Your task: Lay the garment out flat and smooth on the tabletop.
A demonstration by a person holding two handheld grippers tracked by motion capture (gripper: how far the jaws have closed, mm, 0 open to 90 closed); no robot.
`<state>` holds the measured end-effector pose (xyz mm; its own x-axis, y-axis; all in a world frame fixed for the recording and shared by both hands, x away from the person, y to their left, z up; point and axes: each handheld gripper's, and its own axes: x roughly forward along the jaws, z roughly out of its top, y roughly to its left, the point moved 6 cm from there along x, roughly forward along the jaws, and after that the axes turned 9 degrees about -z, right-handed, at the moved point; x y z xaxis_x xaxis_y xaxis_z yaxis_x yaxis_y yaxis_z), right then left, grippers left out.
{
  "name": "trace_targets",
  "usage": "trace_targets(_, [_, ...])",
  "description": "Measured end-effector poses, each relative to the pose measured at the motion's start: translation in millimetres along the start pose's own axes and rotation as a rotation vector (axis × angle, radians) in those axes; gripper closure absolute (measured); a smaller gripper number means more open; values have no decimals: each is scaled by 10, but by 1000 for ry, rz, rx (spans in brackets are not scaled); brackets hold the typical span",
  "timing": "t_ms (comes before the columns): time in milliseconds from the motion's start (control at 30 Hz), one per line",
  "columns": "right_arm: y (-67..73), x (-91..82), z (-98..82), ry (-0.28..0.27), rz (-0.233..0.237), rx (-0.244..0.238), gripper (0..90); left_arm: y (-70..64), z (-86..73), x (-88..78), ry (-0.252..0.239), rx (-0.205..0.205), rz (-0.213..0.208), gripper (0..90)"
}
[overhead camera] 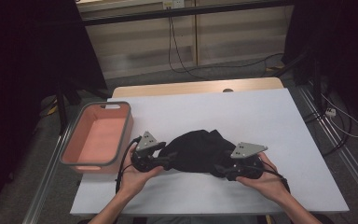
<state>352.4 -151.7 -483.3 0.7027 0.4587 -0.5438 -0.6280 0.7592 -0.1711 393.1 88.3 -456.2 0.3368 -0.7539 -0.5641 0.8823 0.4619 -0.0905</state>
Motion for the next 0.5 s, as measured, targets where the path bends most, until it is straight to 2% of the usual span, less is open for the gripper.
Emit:
trace_targets(67, [-6, 57, -4, 14, -10, -7, 388, -81, -27, 96, 35, 28, -25, 418])
trace_targets(100, [-17, 82, -2, 18, -11, -8, 440, -118, -34, 140, 49, 43, -33, 418])
trace_targets(133, [-34, 103, 0, 28, -17, -14, 601, -155, -44, 184, 63, 58, -39, 414])
trace_targets(167, [-53, 114, 5, 26, -32, -15, 666, -190, -59, 230, 80, 76, -48, 395])
trace_targets(267, [-82, 99, 47, -5, -24, 7, 856, -283, -113, 343, 128, 110, -69, 348])
trace_targets(333, [-103, 71, 109, -28, -27, 14, 895, -308, -122, 390, 135, 109, -88, 333])
trace_targets(367, [-118, 59, 148, -39, -28, 19, 898, -300, -128, 400, 156, 124, -93, 322])
trace_targets(433, [-157, 42, 231, -57, -37, 28, 900, -301, -140, 450, 165, 133, -81, 296])
trace_targets(500, [-201, 48, 312, -74, -43, 45, 900, -297, -171, 505, 202, 173, -61, 277])
